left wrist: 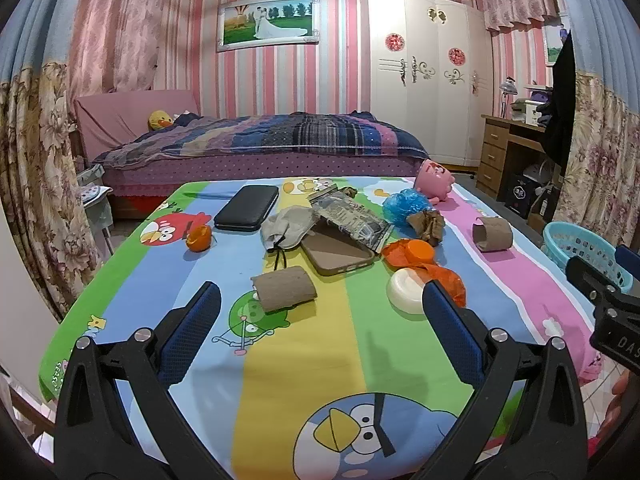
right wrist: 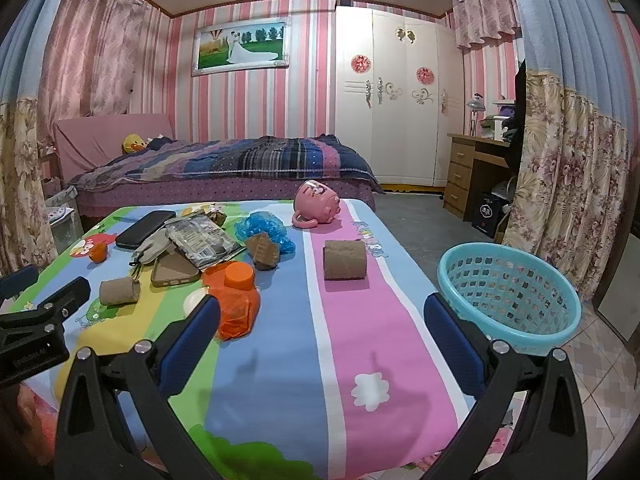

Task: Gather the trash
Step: 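Grasp the brown cardboard tube with the left gripper while the right gripper grasps the orange ball, then carry the tube and ball to the blue basket and release both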

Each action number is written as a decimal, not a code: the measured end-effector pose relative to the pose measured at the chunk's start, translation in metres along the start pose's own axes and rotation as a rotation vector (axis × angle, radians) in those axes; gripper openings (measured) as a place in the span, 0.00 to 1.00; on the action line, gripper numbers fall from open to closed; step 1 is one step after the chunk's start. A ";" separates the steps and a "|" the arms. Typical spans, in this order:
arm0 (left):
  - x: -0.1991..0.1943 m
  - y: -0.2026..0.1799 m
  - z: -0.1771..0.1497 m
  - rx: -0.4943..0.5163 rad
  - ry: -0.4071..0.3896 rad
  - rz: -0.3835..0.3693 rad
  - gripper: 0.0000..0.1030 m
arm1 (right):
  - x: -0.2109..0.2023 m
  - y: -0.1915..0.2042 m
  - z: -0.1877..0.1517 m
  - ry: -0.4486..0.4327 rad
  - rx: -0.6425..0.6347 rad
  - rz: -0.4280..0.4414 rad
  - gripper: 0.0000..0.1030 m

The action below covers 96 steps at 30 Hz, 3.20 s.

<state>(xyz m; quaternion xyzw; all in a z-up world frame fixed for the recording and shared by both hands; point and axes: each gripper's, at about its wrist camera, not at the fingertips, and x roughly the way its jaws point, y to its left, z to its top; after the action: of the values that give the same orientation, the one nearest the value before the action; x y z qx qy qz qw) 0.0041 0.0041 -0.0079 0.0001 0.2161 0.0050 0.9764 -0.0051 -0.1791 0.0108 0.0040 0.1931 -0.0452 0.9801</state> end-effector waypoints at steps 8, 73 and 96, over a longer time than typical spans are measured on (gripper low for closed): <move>0.010 0.028 0.005 -0.050 0.061 0.028 0.95 | 0.005 -0.003 0.003 0.005 -0.014 -0.005 0.96; 0.115 0.083 0.015 -0.075 0.250 0.152 0.53 | 0.185 0.076 0.019 0.339 -0.080 0.205 0.73; 0.103 0.030 0.033 0.004 0.215 0.050 0.53 | 0.134 0.022 0.048 0.224 -0.056 0.204 0.39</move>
<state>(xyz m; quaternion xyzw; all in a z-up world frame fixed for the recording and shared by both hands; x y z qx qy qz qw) 0.1115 0.0352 -0.0212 0.0069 0.3193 0.0288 0.9472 0.1384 -0.1697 0.0045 0.0011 0.3009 0.0608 0.9517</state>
